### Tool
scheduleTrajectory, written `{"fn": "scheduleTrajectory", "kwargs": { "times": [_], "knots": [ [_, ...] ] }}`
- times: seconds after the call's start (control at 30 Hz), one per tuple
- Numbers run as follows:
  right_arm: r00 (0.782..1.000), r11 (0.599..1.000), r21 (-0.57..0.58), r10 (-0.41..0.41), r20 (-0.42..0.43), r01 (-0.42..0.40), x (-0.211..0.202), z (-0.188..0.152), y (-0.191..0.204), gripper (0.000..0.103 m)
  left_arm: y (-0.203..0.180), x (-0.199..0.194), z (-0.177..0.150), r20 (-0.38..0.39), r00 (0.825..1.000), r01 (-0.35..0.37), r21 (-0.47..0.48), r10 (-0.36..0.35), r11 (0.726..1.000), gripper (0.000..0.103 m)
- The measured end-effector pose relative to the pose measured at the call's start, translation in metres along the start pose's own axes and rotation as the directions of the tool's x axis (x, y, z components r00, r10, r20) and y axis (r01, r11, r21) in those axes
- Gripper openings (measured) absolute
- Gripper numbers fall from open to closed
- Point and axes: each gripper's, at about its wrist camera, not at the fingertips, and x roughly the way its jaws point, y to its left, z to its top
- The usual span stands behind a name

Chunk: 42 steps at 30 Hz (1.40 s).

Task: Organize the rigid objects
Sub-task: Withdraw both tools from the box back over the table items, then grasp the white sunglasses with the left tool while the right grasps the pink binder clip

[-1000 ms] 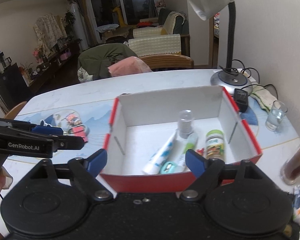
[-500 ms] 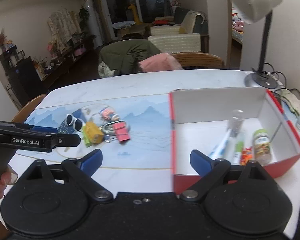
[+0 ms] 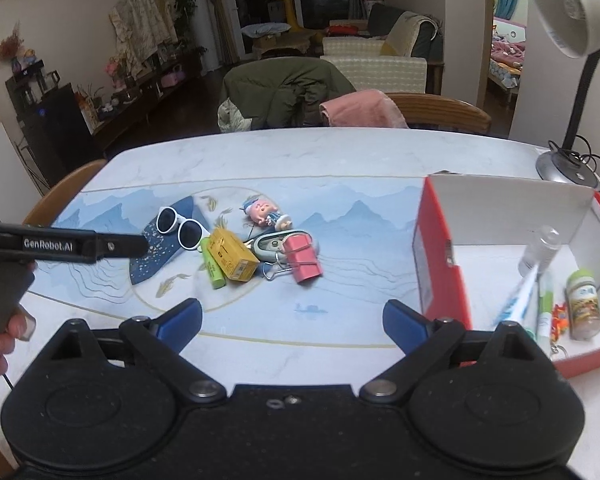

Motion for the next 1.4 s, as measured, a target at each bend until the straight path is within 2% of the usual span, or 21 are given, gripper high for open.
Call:
{"fn": "scheduleTrajectory", "kwargs": {
  "times": [0.1, 0.2, 0.33, 0.67, 0.8, 0.93, 1.3, 1.4],
  "knots": [
    [1.0, 1.0, -0.014, -0.01, -0.013, 0.009, 0.017, 0.005, 0.005, 0.096, 0.018, 0.015, 0.004, 0.004, 0.999, -0.053, 0.003, 0.053, 0.999, 0.103],
    [0.999, 0.999, -0.027, -0.021, -0.028, 0.02, 0.035, 0.01, 0.008, 0.093, 0.037, 0.036, 0.007, -0.033, 0.993, -0.11, -0.001, 0.11, 0.994, 0.103],
    [0.998, 0.997, -0.059, -0.043, -0.053, 0.04, 0.059, 0.016, 0.009, 0.09, 0.061, 0.062, 0.01, -0.068, 0.992, -0.108, -0.007, 0.107, 0.994, 0.103],
    [0.991, 0.995, -0.082, -0.058, -0.119, 0.049, 0.114, 0.028, 0.003, 0.081, 0.084, 0.106, 0.011, -0.067, 0.978, -0.192, 0.091, 0.198, 0.977, 0.103],
    [0.988, 0.993, -0.103, -0.065, -0.143, 0.051, 0.134, 0.03, 0.002, 0.076, 0.086, 0.118, 0.012, -0.062, 0.98, -0.183, 0.109, 0.191, 0.977, 0.103],
    [0.984, 0.99, -0.132, -0.077, -0.158, 0.057, 0.15, 0.03, 0.001, 0.069, 0.081, 0.126, 0.013, -0.028, 0.981, -0.186, 0.174, 0.194, 0.967, 0.103],
    [0.983, 0.985, -0.164, -0.077, -0.168, 0.049, 0.173, 0.031, 0.001, 0.062, 0.076, 0.142, 0.019, 0.021, 0.987, -0.16, 0.24, 0.16, 0.958, 0.102],
    [0.984, 0.986, -0.164, -0.066, -0.167, 0.038, 0.176, 0.032, 0.001, 0.059, 0.074, 0.143, 0.019, 0.025, 0.989, -0.145, 0.255, 0.143, 0.956, 0.096]
  ]
}}
